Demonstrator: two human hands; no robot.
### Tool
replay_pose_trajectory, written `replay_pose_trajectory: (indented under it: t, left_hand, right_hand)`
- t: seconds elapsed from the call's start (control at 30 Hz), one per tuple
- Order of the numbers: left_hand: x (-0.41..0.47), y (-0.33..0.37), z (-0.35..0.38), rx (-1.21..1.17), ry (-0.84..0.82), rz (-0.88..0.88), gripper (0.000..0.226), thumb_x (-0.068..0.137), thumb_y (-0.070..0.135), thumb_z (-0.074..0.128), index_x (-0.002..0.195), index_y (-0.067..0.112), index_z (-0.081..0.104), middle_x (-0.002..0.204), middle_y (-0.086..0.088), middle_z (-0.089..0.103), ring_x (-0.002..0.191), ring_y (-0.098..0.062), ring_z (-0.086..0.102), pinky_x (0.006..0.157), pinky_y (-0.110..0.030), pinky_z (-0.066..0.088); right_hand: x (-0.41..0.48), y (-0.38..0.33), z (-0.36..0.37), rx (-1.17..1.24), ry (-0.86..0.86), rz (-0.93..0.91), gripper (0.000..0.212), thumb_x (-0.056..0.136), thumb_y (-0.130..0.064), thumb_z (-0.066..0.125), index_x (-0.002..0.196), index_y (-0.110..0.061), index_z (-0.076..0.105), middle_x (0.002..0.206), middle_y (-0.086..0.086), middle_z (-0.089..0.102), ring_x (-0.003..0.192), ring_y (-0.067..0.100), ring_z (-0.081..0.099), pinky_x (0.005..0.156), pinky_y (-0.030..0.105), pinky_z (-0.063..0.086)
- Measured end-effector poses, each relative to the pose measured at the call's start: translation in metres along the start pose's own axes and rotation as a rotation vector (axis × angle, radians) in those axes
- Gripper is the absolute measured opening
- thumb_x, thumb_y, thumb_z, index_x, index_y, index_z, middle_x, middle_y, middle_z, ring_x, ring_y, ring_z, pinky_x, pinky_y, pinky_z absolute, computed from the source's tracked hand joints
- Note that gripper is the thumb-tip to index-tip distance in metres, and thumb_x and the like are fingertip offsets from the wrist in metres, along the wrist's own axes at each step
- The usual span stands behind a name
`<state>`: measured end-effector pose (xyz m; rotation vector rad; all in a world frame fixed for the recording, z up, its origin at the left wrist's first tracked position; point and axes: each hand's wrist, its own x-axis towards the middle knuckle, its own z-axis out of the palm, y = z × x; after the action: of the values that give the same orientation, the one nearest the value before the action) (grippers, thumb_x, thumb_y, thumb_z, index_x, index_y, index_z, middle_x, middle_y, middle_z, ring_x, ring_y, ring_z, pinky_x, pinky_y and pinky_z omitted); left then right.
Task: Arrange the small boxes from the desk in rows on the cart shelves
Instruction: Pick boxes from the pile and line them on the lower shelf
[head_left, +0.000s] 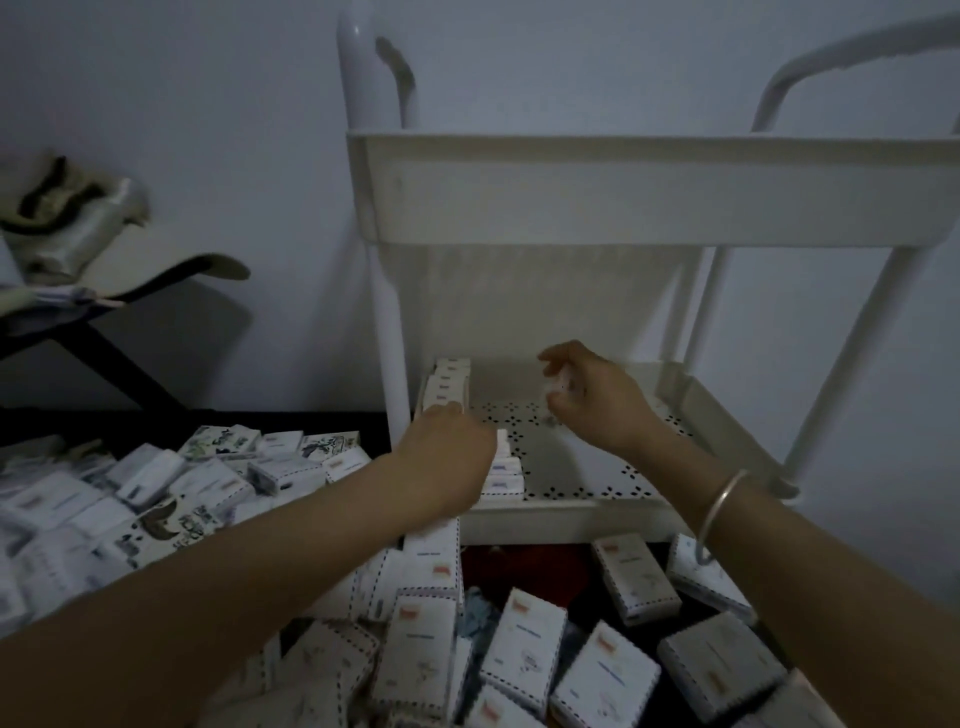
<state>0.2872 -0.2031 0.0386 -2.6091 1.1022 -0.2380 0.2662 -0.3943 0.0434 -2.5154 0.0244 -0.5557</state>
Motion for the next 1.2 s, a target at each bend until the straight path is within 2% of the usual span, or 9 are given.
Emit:
replay_pose_trajectory:
  t: [0.1, 0.2, 0.4, 0.5, 0.6, 0.7, 0.8, 1.03, 1.2]
  left_hand:
    - [-0.009, -0.003, 0.005, 0.024, -0.041, 0.064, 0.046, 0.089, 0.013, 0.053, 0.135, 0.007, 0.046, 0.126, -0.011, 0.055, 0.113, -0.026, 0.050, 0.088, -0.031, 0.036]
    - [-0.014, -0.005, 0.007, 0.037, -0.044, 0.097, 0.066, 0.090, 0.014, 0.052, 0.149, 0.003, 0.024, 0.143, -0.013, 0.041, 0.126, -0.029, 0.042, 0.106, -0.036, 0.031]
    - [-0.018, 0.000, 0.006, 0.030, -0.060, 0.062, 0.074, 0.091, 0.013, 0.052, 0.153, 0.004, 0.014, 0.154, -0.016, 0.028, 0.136, -0.032, 0.034, 0.113, -0.041, 0.026]
    - [-0.024, 0.002, 0.003, -0.017, -0.072, 0.052, 0.071, 0.090, 0.015, 0.054, 0.151, 0.003, 0.020, 0.151, -0.016, 0.031, 0.134, -0.031, 0.036, 0.110, -0.041, 0.030]
    - [-0.030, 0.004, -0.003, -0.131, -0.011, 0.040, 0.056, 0.087, 0.011, 0.054, 0.141, 0.009, 0.039, 0.137, -0.010, 0.043, 0.122, -0.027, 0.042, 0.097, -0.036, 0.038]
    - [-0.038, 0.011, -0.011, -0.276, 0.098, 0.051, 0.046, 0.087, 0.007, 0.053, 0.132, 0.017, 0.050, 0.125, -0.004, 0.047, 0.115, -0.021, 0.043, 0.082, -0.030, 0.037]
    - [-0.048, 0.023, -0.020, -0.387, 0.139, 0.164, 0.036, 0.092, 0.009, 0.050, 0.125, 0.021, 0.056, 0.122, 0.002, 0.050, 0.113, -0.016, 0.045, 0.084, -0.028, 0.040]
    - [-0.059, 0.038, -0.013, -0.467, -0.141, 0.370, 0.040, 0.093, 0.017, 0.057, 0.133, 0.023, 0.055, 0.131, 0.000, 0.055, 0.117, -0.017, 0.051, 0.098, -0.033, 0.044]
    - [-0.049, 0.043, -0.001, -0.429, -0.335, 0.407, 0.065, 0.088, 0.039, 0.066, 0.146, 0.022, 0.042, 0.142, 0.003, 0.049, 0.123, -0.015, 0.049, 0.102, -0.033, 0.043]
  right_hand:
    - [0.015, 0.002, 0.009, -0.008, -0.058, -0.009, 0.063, 0.082, -0.009, 0.067, 0.138, -0.022, 0.041, 0.125, 0.003, 0.050, 0.098, 0.017, 0.054, 0.082, 0.031, 0.049]
    - [0.023, 0.002, 0.017, 0.074, -0.081, 0.019, 0.051, 0.083, -0.013, 0.072, 0.128, -0.017, 0.048, 0.110, -0.002, 0.055, 0.097, 0.018, 0.058, 0.080, 0.029, 0.050]
    - [0.022, -0.009, 0.031, 0.173, -0.255, -0.001, 0.029, 0.092, -0.013, 0.064, 0.121, -0.013, 0.064, 0.112, -0.007, 0.059, 0.100, 0.007, 0.053, 0.075, 0.009, 0.040]
    - [0.018, -0.012, 0.044, 0.194, -0.356, 0.011, 0.025, 0.097, -0.014, 0.055, 0.121, -0.012, 0.064, 0.107, -0.007, 0.057, 0.096, 0.006, 0.054, 0.081, 0.014, 0.043]
    - [0.015, -0.010, 0.053, 0.170, -0.358, 0.045, 0.029, 0.102, -0.010, 0.043, 0.122, -0.013, 0.064, 0.109, -0.003, 0.060, 0.090, 0.005, 0.056, 0.074, 0.006, 0.042]
    - [0.011, -0.011, 0.051, 0.192, -0.340, 0.066, 0.040, 0.098, 0.004, 0.035, 0.132, -0.007, 0.054, 0.129, 0.011, 0.058, 0.117, 0.021, 0.056, 0.096, 0.022, 0.044]
    - [0.002, -0.012, 0.044, 0.144, -0.288, 0.047, 0.041, 0.097, 0.004, 0.037, 0.137, -0.001, 0.045, 0.140, 0.016, 0.050, 0.129, 0.027, 0.048, 0.107, 0.028, 0.036]
    - [-0.041, -0.020, 0.000, 0.037, -0.108, 0.026, 0.038, 0.096, 0.004, 0.038, 0.123, -0.010, 0.060, 0.128, 0.005, 0.061, 0.118, 0.018, 0.054, 0.102, 0.028, 0.041]
    - [-0.094, -0.022, -0.036, -0.031, -0.215, 0.016, 0.025, 0.094, -0.003, 0.048, 0.102, -0.019, 0.066, 0.100, -0.006, 0.067, 0.091, 0.011, 0.059, 0.082, 0.024, 0.047]
